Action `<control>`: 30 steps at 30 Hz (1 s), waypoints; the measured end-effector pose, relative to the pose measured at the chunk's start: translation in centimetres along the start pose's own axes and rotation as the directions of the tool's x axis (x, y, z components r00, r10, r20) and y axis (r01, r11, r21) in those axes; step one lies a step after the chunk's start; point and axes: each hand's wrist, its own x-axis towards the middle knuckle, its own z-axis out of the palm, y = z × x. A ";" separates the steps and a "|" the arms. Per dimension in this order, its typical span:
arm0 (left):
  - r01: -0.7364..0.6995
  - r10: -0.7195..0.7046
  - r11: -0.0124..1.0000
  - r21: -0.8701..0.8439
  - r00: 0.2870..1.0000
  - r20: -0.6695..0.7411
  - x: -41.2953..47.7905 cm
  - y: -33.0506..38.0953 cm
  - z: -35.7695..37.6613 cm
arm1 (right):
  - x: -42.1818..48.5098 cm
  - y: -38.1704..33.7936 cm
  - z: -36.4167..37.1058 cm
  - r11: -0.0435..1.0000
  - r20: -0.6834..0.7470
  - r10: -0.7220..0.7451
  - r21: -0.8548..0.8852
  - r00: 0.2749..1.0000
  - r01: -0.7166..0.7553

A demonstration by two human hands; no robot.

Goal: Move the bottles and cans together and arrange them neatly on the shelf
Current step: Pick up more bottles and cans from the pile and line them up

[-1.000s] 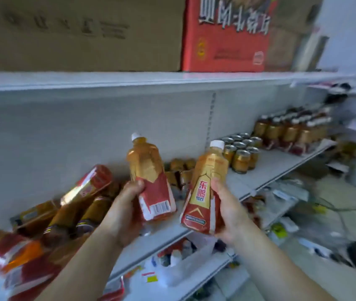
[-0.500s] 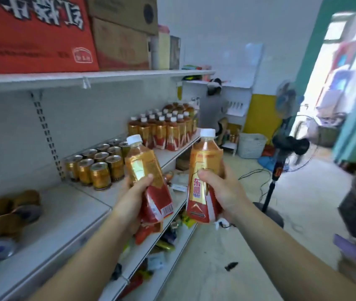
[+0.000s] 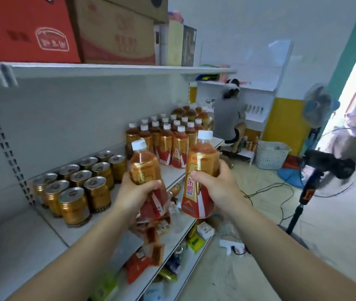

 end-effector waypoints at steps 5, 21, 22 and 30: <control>0.008 -0.007 0.999 0.050 1.000 -0.016 9.8 -0.9 1.2 | 9.3 0.8 0.9 0.998 0.023 -0.007 -0.057 1.000 0.008; -0.064 0.118 0.981 0.183 0.945 -0.304 20.3 -6.7 8.7 | 28.4 4.9 1.1 0.974 0.249 -0.103 -0.173 0.963 0.149; -0.062 0.120 0.977 0.203 0.951 -0.285 20.1 -6.8 8.9 | 29.2 5.1 1.0 0.970 0.273 -0.120 -0.174 0.954 0.172; 0.043 0.176 0.907 0.420 0.866 -0.468 20.8 -7.5 11.6 | 31.3 6.5 -0.5 0.943 0.458 -0.243 -0.097 0.855 0.320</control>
